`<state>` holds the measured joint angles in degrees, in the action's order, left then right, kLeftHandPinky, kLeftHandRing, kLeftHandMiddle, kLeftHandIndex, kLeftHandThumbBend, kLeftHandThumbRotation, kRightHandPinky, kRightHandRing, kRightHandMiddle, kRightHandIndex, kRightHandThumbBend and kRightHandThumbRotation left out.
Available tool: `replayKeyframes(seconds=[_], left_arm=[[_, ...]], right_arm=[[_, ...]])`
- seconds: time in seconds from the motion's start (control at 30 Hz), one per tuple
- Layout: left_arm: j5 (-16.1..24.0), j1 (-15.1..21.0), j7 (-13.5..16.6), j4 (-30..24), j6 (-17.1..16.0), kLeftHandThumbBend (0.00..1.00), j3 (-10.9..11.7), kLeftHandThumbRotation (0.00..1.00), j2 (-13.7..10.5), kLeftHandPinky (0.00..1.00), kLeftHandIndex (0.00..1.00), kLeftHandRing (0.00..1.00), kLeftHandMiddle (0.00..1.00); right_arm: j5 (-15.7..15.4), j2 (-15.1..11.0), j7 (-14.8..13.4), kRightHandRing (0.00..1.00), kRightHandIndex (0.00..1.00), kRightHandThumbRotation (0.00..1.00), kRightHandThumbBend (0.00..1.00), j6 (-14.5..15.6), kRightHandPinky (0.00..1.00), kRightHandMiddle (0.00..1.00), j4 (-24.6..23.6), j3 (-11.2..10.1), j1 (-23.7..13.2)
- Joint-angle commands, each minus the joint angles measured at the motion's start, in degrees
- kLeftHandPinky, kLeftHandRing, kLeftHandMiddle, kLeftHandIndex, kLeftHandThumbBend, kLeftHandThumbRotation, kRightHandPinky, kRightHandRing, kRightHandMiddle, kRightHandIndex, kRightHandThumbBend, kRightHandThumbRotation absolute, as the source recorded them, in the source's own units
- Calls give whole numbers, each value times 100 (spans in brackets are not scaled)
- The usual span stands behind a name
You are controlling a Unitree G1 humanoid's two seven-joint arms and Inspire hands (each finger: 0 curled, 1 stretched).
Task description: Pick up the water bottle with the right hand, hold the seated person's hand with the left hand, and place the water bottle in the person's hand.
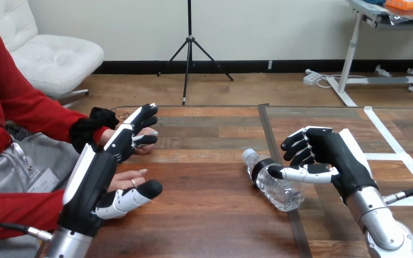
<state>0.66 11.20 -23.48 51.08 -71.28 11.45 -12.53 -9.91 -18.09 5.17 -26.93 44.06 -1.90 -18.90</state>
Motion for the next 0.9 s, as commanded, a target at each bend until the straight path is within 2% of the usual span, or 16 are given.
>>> replayKeyframes(seconds=[0.0,0.27,0.67,0.73,0.87], left_arm=[[40,357,201,-102,40,100,-73,77,-232,79,92,90,92],[238,368,479,-67,6,100,-91,78,-341,79,92,90,92],[216,347,610,-86,14,100,-248,79,-425,79,91,90,93],[140,350,571,-77,-3,100,-296,79,-433,79,91,90,93],[129,330,579,-78,-25,100,-335,80,-442,79,91,90,93]], right_arm=[[-15,-152,29,40,46,0,94,2,36,44,-465,36,-89],[-3,-143,58,40,46,0,93,124,37,44,-561,18,-55],[-251,-163,-77,44,48,1,95,297,39,47,-800,61,5],[-346,-157,-98,45,49,3,95,531,40,49,-962,82,34],[-473,-118,-107,51,55,14,95,961,42,56,-1258,114,80]])
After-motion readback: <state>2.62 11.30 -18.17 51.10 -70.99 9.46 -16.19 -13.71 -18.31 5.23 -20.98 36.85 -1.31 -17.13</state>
